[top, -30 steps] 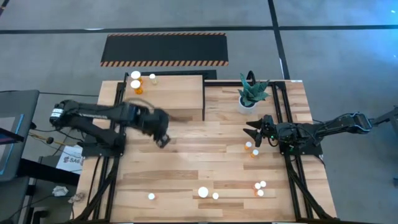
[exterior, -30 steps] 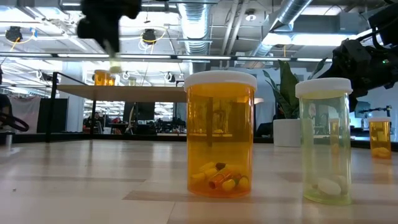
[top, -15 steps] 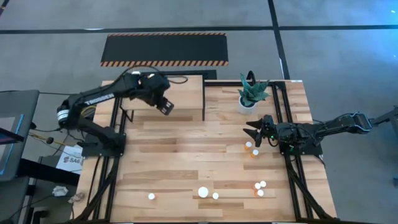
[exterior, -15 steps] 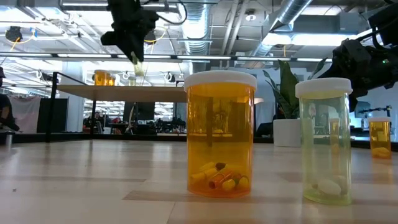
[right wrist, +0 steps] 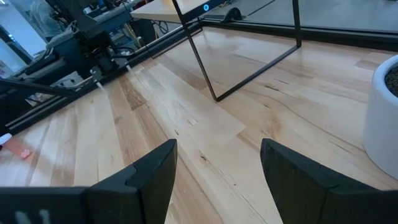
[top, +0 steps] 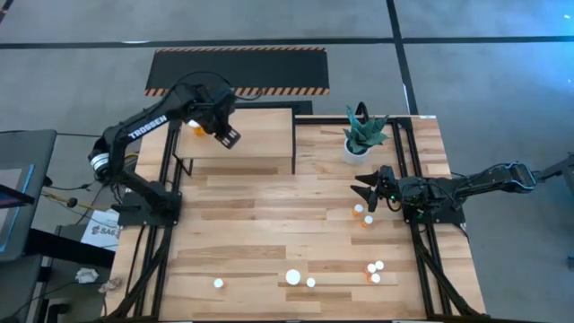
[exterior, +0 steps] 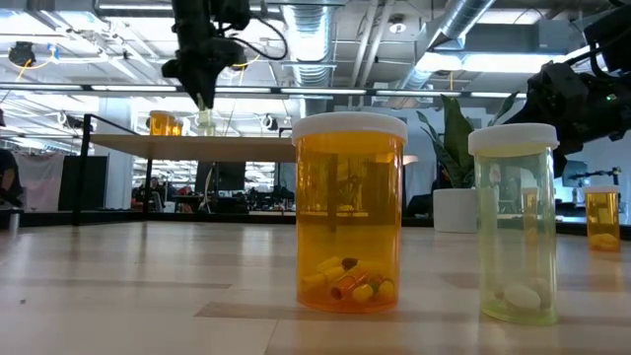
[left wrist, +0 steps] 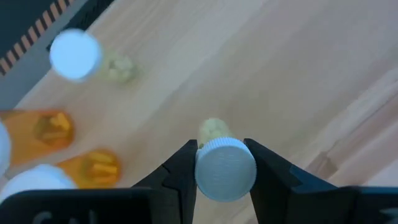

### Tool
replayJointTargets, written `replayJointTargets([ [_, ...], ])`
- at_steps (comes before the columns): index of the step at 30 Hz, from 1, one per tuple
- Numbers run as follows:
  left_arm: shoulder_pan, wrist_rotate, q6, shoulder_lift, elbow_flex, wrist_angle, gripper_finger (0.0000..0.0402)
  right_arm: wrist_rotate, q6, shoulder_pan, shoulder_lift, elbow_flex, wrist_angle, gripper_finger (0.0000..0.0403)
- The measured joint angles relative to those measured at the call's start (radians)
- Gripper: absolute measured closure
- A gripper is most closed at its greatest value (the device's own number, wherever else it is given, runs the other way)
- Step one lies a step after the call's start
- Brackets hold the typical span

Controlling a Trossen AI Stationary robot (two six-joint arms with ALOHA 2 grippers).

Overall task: Pick and place medicine bottles onto shelf by color
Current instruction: Put the left yellow pill bottle on the shelf aligned with the other yellow pill bottle

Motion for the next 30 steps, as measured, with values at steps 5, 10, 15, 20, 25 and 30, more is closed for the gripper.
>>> replayJointTargets([
  [5,0.041,-0.013,0.052,0.001,0.000,-0.013,0.0301,0.000,0.000,0.000,0.000,0.000,0.000,0.0147],
  [10,0.074,-0.019,0.073,0.000,-0.025,0.006,0.0301,0.000,0.000,0.000,0.000,0.000,0.000,0.0147],
  [15,0.086,0.013,0.082,0.001,-0.042,0.031,0.0301,0.000,0.000,0.000,0.000,0.000,0.000,0.0147],
  [20,0.086,-0.001,0.056,0.001,-0.042,0.061,0.0301,0.000,0.000,0.000,0.000,0.000,0.000,0.0147],
  [25,0.086,-0.012,0.027,0.001,-0.042,0.068,0.0301,0.000,0.000,0.000,0.000,0.000,0.000,0.0147],
  [30,0.086,-0.029,0.009,0.003,-0.042,0.068,0.0301,0.000,0.000,0.000,0.000,0.000,0.000,0.0147],
])
